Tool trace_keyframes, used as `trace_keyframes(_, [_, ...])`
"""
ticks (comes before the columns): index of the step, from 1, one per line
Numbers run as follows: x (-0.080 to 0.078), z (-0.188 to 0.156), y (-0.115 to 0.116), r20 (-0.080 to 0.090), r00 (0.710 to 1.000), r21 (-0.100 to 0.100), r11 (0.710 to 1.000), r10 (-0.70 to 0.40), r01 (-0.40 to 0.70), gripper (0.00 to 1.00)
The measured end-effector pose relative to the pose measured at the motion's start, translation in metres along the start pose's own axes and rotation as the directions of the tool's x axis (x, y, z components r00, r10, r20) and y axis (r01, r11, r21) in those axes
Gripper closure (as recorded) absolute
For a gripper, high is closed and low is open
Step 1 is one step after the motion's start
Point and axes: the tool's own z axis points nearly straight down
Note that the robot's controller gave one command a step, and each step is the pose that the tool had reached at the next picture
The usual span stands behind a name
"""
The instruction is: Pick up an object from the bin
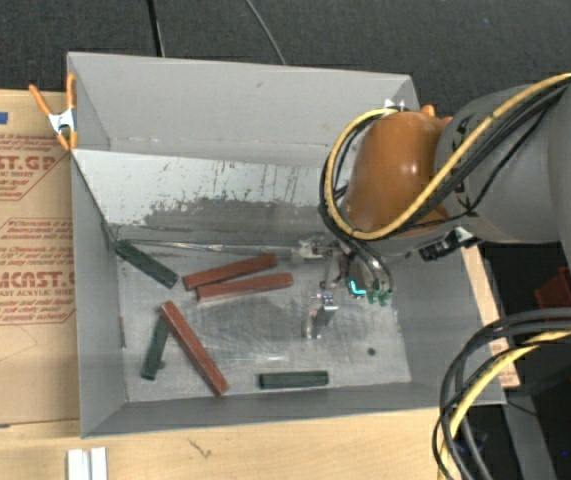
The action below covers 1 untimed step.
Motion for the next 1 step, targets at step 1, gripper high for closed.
trace_keyframes(1, [-0.0020, -0.0044, 0.0000, 0.008, 1.000, 0.000, 1.000, 0.000, 0.000, 0.00])
